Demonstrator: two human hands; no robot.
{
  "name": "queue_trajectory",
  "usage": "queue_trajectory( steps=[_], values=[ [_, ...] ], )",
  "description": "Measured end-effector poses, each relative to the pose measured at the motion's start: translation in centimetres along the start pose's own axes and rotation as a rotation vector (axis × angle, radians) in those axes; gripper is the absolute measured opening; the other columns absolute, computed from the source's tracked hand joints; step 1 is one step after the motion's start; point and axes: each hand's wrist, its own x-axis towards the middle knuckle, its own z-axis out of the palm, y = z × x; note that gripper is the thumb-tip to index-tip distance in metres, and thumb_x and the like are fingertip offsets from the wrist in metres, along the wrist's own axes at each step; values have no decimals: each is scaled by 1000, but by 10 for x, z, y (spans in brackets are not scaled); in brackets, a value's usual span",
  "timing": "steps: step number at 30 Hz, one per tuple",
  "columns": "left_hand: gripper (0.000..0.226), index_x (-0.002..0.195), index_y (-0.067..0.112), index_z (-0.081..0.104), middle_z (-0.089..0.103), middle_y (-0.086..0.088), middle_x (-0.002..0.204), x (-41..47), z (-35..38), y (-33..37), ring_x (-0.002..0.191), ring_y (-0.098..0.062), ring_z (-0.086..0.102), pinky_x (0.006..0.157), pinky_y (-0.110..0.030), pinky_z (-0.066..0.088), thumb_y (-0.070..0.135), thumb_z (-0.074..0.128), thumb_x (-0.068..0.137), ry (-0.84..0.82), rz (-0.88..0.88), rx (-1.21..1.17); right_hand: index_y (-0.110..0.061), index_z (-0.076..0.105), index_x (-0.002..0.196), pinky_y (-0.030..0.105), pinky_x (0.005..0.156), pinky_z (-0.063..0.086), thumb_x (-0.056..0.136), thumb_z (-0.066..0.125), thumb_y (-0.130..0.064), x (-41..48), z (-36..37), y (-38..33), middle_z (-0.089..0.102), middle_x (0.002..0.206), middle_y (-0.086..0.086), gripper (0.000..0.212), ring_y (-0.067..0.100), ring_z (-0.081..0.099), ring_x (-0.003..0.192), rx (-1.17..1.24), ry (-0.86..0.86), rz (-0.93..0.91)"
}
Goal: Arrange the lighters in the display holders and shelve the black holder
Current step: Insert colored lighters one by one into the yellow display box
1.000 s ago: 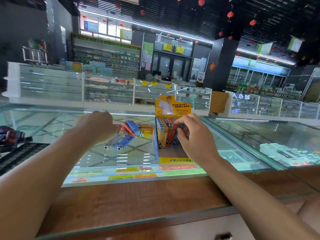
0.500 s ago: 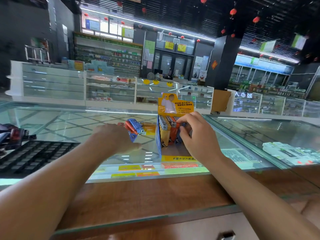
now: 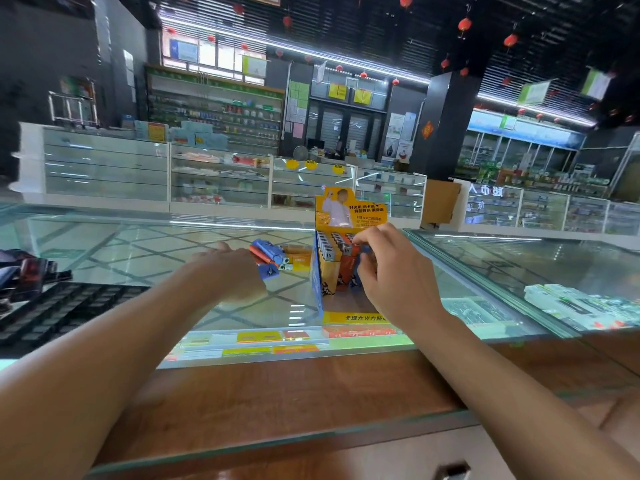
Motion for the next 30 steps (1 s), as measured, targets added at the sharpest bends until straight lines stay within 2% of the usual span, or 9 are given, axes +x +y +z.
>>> queue_trajectory(
  steps=[3,6,9,11,16,20,24,27,30],
  values=[
    [44,139,13,45,55,-10,137,-4,1,8,119,-28,56,87,-37,42,29,49,98,56,40,67,-22,62,116,23,52,35,99,58,-17,0,0,-1,58,114,-8,18,9,54,75,-12,-5,1],
    [49,144,14,40,60,-7,134,-3,4,10,121,-28,58,82,-35,38,26,49,97,115,59,83,-23,61,115,20,53,30,99,58,-18,0,0,-1,56,114,-9,17,7,49,72,7,-22,18],
    [49,145,11,39,59,-12,131,0,13,8,118,-30,59,85,-37,46,23,49,99,146,125,37,-23,60,115,17,53,28,100,59,-18,0,0,0,56,115,-9,17,6,50,73,17,-28,27],
    [43,140,10,44,59,-14,128,1,21,9,116,-32,60,90,-40,51,23,49,99,209,154,16,-23,60,116,19,53,30,99,59,-17,1,0,0,56,116,-9,18,8,52,74,16,-28,26],
    [32,131,17,55,66,-8,121,2,26,16,112,-31,65,76,-33,39,28,51,101,359,152,76,-24,58,116,31,56,49,98,58,-17,1,-3,-1,58,114,-11,19,11,59,83,24,-5,25],
    [28,125,18,60,70,-11,105,7,24,9,96,-34,68,70,-35,43,29,57,100,449,289,-86,-24,60,116,22,59,41,102,58,-23,0,-6,0,57,110,-11,14,7,57,83,63,59,-10],
    [18,114,21,62,68,-6,90,9,23,12,81,-31,64,69,-38,49,31,62,99,459,422,-285,-17,65,123,29,77,48,102,60,-23,-2,-5,-4,62,119,-2,22,16,61,101,67,40,-158],
    [16,106,19,61,63,-3,81,10,19,13,73,-30,55,61,-36,37,31,67,99,473,458,-357,-15,64,134,36,98,46,104,59,-27,0,-3,-8,62,133,1,33,23,58,119,34,43,-237],
    [16,98,21,60,58,2,74,8,13,11,65,-22,50,54,-28,32,34,70,98,517,539,-435,-12,60,144,41,107,43,106,60,-30,3,0,-11,61,145,1,42,26,56,128,-8,60,-294]
  ],
)
